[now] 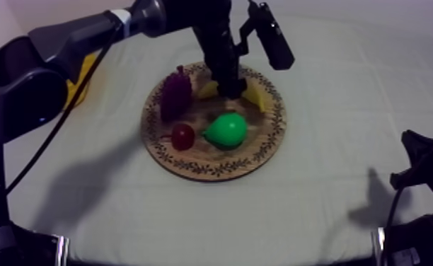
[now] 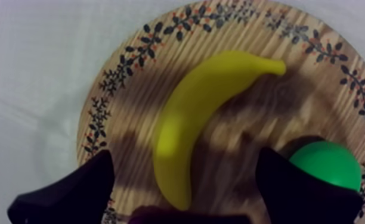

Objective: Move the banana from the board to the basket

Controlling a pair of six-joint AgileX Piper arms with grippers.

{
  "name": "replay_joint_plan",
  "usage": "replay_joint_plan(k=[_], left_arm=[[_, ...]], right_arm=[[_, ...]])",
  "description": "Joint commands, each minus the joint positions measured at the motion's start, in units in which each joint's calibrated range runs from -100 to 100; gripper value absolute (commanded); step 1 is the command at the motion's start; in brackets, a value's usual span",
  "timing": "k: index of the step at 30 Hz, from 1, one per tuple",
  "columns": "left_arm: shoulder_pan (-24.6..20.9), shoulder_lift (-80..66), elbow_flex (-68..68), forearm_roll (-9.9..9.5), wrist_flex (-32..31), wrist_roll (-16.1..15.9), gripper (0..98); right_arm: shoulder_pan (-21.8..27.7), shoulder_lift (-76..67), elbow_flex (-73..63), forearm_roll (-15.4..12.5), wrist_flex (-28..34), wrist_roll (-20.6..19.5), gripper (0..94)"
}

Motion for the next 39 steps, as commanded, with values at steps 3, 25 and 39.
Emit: replay_joint_plan(k=[3, 25, 39], left_arm=[[0.2, 2.1, -1.6, -0.28, 0.2, 0.4, 83.5], [0.3, 7.9, -6.9, 0.19, 2.5, 2.3, 40.5], [-0.6, 0.8, -1.3, 0.69, 2.0, 3.3, 30.5]], right_arm=[[0.0, 0.0, 0.0, 0.0, 0.0, 0.0, 0.6], [0.0, 0.0, 0.0, 0.0, 0.0, 0.0, 0.6], [0.0, 0.0, 0.0, 0.0, 0.0, 0.0, 0.6]])
